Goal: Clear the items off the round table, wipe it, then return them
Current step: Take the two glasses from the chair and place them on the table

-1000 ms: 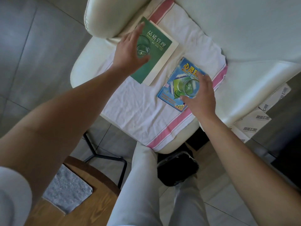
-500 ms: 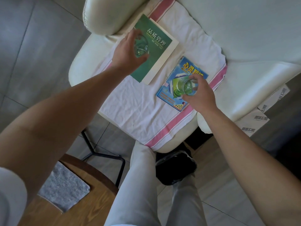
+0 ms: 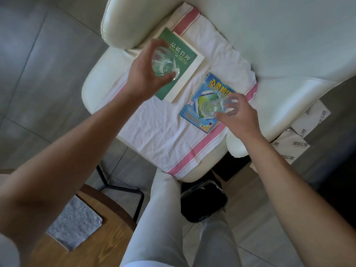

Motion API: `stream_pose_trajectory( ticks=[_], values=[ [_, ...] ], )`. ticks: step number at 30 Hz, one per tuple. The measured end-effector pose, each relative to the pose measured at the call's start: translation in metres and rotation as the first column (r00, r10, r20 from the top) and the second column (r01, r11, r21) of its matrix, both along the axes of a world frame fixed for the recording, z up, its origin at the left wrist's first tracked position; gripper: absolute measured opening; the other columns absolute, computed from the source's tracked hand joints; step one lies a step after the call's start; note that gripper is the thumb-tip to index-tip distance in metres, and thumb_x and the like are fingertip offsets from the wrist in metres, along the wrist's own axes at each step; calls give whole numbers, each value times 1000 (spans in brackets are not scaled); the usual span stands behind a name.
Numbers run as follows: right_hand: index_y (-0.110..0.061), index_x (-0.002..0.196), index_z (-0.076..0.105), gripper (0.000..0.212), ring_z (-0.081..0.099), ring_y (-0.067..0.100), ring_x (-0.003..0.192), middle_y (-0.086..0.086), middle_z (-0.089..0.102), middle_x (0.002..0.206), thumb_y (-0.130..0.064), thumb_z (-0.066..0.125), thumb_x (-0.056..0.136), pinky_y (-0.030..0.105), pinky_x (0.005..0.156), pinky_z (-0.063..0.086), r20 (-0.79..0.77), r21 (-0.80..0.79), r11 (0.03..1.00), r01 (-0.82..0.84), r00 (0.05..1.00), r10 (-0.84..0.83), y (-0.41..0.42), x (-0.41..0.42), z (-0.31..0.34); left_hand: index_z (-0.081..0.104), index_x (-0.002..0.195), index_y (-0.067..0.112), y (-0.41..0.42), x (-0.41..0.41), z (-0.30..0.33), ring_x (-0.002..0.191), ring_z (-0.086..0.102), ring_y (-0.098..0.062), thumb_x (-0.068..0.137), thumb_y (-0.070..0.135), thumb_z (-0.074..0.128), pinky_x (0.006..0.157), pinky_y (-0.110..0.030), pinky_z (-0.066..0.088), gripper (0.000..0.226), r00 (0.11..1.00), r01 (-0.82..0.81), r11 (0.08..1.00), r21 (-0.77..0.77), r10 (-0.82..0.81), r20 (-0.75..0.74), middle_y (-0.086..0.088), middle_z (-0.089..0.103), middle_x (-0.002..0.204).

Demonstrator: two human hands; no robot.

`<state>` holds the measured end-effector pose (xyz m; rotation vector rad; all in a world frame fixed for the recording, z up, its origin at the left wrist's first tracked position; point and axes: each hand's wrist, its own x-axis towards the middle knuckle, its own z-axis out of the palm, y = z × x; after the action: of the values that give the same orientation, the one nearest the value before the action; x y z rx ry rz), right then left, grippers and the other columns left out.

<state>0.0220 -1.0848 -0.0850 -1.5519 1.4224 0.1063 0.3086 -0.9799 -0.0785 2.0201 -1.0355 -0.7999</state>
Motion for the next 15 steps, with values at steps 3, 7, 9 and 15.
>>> stream_pose_trajectory(
  ticks=[3, 7, 9, 15],
  values=[
    [-36, 111, 61, 44, 72, 13, 85, -9, 72, 101, -31, 86, 76, 27, 77, 57, 96, 14, 995, 102, 990, -103, 2, -7, 26, 55, 132, 12, 5, -10, 19, 105, 61, -13, 77, 24, 80, 97, -39, 51, 62, 999, -8, 999, -45, 7, -34, 9, 62, 123],
    [-25, 117, 61, 39, 66, 15, 63, 2, 70, 93, -15, 82, 85, 26, 60, 53, 261, 171, 966, 195, 936, -236, 4, -14, 61, 51, 137, 16, 8, -24, 54, 106, 60, -9, 76, 21, 78, 97, -37, 52, 66, 991, -79, 991, -105, 67, -116, 8, 61, 123],
    [-18, 121, 61, 40, 63, 15, 59, 1, 69, 85, -7, 79, 87, 28, 60, 52, 325, 224, 951, 211, 904, -277, 6, -17, 80, 49, 137, 18, 10, -30, 72, 109, 61, -11, 77, 19, 78, 98, -37, 53, 67, 986, -103, 985, -141, 83, -143, 2, 62, 126],
    [-25, 129, 60, 54, 60, 15, 76, 7, 62, 114, -14, 77, 78, 28, 69, 51, 522, 254, 933, 255, 776, -354, 22, -30, 149, 42, 133, 21, 20, -42, 136, 112, 65, -18, 80, 10, 80, 99, -47, 54, 67, 967, -105, 969, -224, 47, -249, -6, 61, 127]
  ],
)
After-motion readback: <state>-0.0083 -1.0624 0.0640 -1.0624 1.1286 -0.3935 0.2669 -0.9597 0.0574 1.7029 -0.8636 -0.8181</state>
